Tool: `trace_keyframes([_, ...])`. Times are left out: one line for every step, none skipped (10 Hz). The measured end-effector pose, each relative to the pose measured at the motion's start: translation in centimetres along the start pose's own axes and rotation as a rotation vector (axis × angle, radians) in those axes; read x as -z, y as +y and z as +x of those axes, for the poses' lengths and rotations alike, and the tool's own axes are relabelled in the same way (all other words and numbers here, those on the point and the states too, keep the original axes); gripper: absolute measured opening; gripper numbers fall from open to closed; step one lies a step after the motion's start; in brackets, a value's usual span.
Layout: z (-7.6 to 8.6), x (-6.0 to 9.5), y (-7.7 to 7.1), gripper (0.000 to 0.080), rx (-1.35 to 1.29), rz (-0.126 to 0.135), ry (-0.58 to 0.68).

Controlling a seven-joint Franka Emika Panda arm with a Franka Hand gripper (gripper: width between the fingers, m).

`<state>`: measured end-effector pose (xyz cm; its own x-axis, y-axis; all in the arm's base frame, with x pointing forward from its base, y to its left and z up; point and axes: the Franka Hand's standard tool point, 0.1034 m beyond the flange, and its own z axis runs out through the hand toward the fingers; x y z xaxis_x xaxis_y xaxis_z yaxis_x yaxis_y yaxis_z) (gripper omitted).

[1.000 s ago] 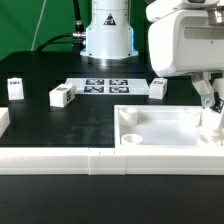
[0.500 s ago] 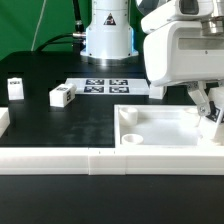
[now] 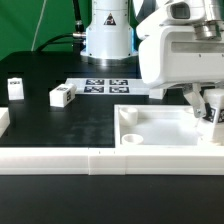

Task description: Assemble one leg

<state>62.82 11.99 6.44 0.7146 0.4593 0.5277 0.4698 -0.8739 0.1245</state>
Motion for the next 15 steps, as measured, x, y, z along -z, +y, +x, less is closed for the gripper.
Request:
trace_keyframes([0.0,0.0,0.0,0.0291,0.002,0.000,0.001])
trace_keyframes([0.0,0.0,0.0,0.0369,0.003,0.000,0.001])
trace_keyframes([0.0,0.0,0.0,0.0369,0.003,0.000,0.001])
trace_keyframes([0.0,0.0,0.0,0.0559,0.003,0.000,0.001])
trace_keyframes([0.0,0.0,0.0,0.0559,0.004,0.000,0.001])
trace_keyframes([0.0,0.0,0.0,0.0629,0.004,0.000,0.001])
trace_keyframes([0.0,0.0,0.0,0.0645,0.004,0.000,0.001])
trace_keyframes([0.0,0.0,0.0,0.0645,0.004,0.000,0.001])
trace_keyframes([0.0,0.0,0.0,0.0648,0.004,0.000,0.001])
trace_keyframes([0.0,0.0,0.0,0.0648,0.004,0.000,0.001])
trace_keyframes([0.3,0.4,0.1,0.0648,0.005,-0.001,-0.001])
trace_keyframes([0.8,1.1,0.2,0.0648,0.008,-0.003,-0.001])
trace_keyframes([1.5,1.8,0.5,0.0648,0.011,-0.003,-0.005])
trace_keyframes([1.7,2.1,0.4,0.0648,0.014,0.001,-0.016])
trace_keyframes([1.7,1.9,0.1,0.0648,0.019,0.011,-0.036])
